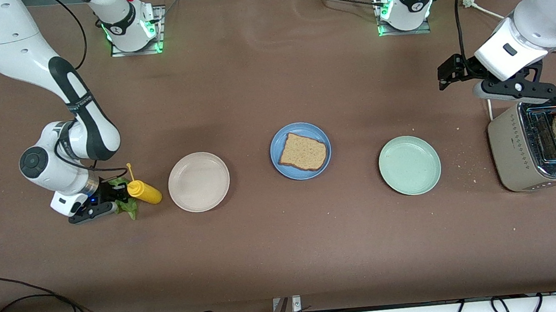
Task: Make sandwich in blue plate with both arms
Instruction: 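Carry the lettuce leaf with the right gripper over the blue plate, then lower the lettuce onto the bread and open the right gripper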
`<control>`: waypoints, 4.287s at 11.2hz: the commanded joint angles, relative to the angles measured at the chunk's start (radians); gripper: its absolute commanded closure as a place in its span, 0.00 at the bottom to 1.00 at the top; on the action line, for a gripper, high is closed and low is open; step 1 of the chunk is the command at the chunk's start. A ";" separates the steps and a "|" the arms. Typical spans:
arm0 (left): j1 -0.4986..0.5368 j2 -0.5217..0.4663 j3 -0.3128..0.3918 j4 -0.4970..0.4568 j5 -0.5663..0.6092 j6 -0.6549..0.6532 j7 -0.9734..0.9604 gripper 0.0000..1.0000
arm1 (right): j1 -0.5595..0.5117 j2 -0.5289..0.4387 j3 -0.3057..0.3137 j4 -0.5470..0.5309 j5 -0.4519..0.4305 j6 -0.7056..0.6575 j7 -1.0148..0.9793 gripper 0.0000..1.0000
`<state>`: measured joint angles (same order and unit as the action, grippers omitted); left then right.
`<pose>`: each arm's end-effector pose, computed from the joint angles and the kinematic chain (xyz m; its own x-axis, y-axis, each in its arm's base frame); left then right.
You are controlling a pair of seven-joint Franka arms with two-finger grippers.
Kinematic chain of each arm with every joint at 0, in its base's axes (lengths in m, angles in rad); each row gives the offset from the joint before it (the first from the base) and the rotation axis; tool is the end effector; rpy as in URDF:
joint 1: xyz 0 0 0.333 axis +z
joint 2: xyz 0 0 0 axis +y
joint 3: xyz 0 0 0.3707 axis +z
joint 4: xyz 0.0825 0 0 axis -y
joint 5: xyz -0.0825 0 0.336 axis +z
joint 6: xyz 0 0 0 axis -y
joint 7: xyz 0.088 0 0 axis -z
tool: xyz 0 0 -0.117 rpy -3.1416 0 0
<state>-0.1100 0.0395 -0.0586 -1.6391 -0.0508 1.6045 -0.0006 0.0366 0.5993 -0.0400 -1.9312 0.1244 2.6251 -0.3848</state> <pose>0.5109 -0.0921 0.6230 0.9835 -0.1652 -0.0740 -0.1615 -0.9855 0.0528 0.6362 -0.0018 0.2568 0.9547 0.2783 0.1049 0.2809 -0.9597 -0.0102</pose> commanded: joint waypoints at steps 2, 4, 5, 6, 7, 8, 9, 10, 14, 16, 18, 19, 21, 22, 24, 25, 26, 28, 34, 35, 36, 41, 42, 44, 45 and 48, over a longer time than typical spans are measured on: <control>-0.005 -0.001 0.003 0.005 -0.011 -0.006 -0.012 0.00 | -0.009 0.008 0.008 0.006 0.026 0.016 -0.051 1.00; -0.005 -0.001 0.003 0.005 -0.011 -0.008 -0.012 0.00 | -0.006 -0.064 0.008 0.000 0.031 -0.066 -0.065 1.00; -0.005 -0.001 0.003 0.005 -0.011 -0.009 -0.012 0.00 | -0.006 -0.111 0.008 0.001 0.032 -0.135 -0.060 1.00; -0.005 -0.001 0.003 0.005 -0.005 -0.009 -0.012 0.00 | -0.006 -0.156 0.008 0.001 0.032 -0.202 -0.060 1.00; -0.005 -0.001 0.003 0.005 0.005 -0.009 -0.012 0.00 | -0.006 -0.197 0.006 0.003 0.032 -0.261 -0.063 1.00; -0.005 -0.001 0.003 0.005 0.005 -0.009 -0.012 0.00 | -0.006 -0.234 0.006 0.003 0.031 -0.307 -0.065 1.00; -0.005 -0.001 0.003 0.005 0.005 -0.009 -0.012 0.00 | -0.006 -0.274 0.005 0.003 0.031 -0.354 -0.063 1.00; -0.005 -0.001 0.003 0.005 0.005 -0.009 -0.012 0.00 | -0.006 -0.318 0.003 0.001 0.029 -0.409 -0.065 1.00; -0.003 -0.001 0.006 0.005 0.005 -0.009 -0.010 0.00 | -0.006 -0.434 -0.003 0.072 0.018 -0.653 -0.039 1.00; -0.003 -0.001 0.008 0.005 0.005 -0.011 -0.009 0.00 | 0.034 -0.396 0.002 0.189 0.018 -0.755 0.073 1.00; -0.003 -0.001 0.006 0.005 0.005 -0.017 -0.010 0.00 | 0.144 -0.374 -0.001 0.250 0.026 -0.783 0.232 1.00; -0.003 -0.001 0.006 0.005 0.005 -0.017 -0.010 0.00 | 0.185 -0.353 -0.001 0.268 0.027 -0.780 0.344 1.00; -0.003 -0.001 0.006 0.005 0.005 -0.017 -0.010 0.00 | 0.291 -0.287 -0.001 0.358 0.026 -0.783 0.530 1.00; -0.003 -0.001 0.008 0.005 0.005 -0.017 -0.010 0.00 | 0.337 -0.245 -0.003 0.409 0.027 -0.783 0.620 1.00; -0.003 -0.001 0.008 0.005 0.005 -0.017 -0.007 0.00 | 0.438 -0.163 -0.004 0.503 0.027 -0.781 0.812 1.00; -0.003 -0.001 0.008 0.005 0.005 -0.018 -0.009 0.00 | 0.486 -0.120 -0.004 0.550 0.027 -0.781 0.908 1.00; -0.002 -0.001 0.008 0.005 0.005 -0.017 -0.007 0.00 | 0.526 -0.075 -0.004 0.601 0.026 -0.778 0.997 1.00; -0.003 -0.001 0.008 0.005 0.005 -0.018 -0.007 0.00 | 0.604 0.025 -0.012 0.722 0.026 -0.783 1.154 1.00; -0.003 -0.001 0.008 0.005 0.005 -0.020 -0.009 0.00 | 0.831 0.267 -0.072 0.903 0.026 -0.624 1.619 1.00; -0.003 -0.001 0.008 0.007 0.005 -0.020 -0.007 0.00 | 0.851 0.292 -0.070 0.902 0.020 -0.584 1.677 1.00; -0.002 -0.001 0.008 0.005 0.005 -0.020 -0.007 0.00 | 0.867 0.310 -0.070 0.902 0.015 -0.570 1.693 1.00; -0.003 -0.003 0.008 0.005 0.005 -0.034 -0.012 0.00 | 0.872 0.335 -0.070 0.883 -0.017 -0.567 1.690 1.00; -0.003 -0.001 0.008 0.008 0.005 -0.035 -0.012 0.00 | 0.870 0.339 -0.070 0.883 -0.017 -0.560 1.689 1.00; -0.002 -0.001 0.008 0.007 0.005 -0.035 -0.012 0.00 | 0.871 0.362 -0.070 0.883 -0.019 -0.508 1.695 1.00; -0.003 -0.001 0.008 0.007 0.005 -0.035 -0.012 0.00 | 0.873 0.376 -0.070 0.885 -0.020 -0.492 1.699 0.96; -0.003 -0.001 0.008 0.007 0.005 -0.035 -0.012 0.00 | 0.881 0.383 -0.072 0.883 -0.054 -0.464 1.709 0.00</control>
<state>-0.1093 0.0430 -0.0536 -1.6391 -0.0504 1.5854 -0.0007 0.9065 0.9632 -0.1081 -1.0840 0.1097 2.1543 1.2945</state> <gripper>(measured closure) 0.000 0.837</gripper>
